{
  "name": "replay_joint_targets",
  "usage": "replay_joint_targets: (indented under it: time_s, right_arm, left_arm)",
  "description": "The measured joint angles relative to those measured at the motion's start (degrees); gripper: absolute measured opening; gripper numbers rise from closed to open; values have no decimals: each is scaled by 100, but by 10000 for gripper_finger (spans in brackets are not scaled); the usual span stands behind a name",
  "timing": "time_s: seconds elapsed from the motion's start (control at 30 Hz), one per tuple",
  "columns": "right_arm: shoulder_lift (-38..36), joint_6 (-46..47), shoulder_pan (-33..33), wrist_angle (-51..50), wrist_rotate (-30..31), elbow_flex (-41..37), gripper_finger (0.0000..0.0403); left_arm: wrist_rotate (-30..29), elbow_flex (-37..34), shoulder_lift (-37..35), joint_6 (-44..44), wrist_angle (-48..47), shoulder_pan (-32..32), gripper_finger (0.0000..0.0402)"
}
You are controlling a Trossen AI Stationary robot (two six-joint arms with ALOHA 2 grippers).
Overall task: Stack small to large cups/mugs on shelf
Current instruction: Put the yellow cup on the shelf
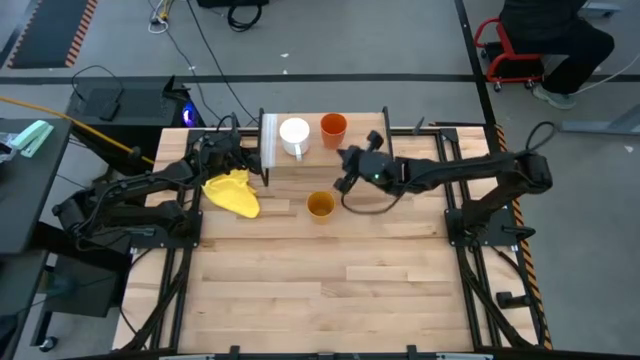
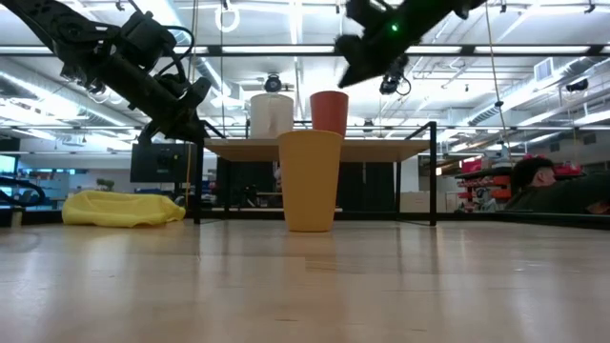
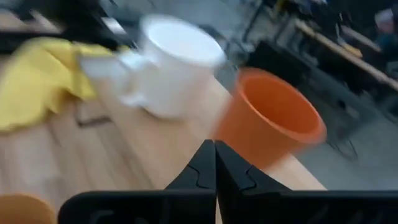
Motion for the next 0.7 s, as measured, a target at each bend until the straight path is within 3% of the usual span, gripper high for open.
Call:
replay_joint_targets:
  time_s: [0.27, 0.7]
  right_arm:
    - [-339, 382, -684, -895, -43, 0, 0]
    - [-382, 904, -633, -1929, -104, 0, 9]
  left_arm:
    - [17, 0, -2, -31, -8, -4, 18]
    - [46, -9, -265, 221, -609, -1, 19]
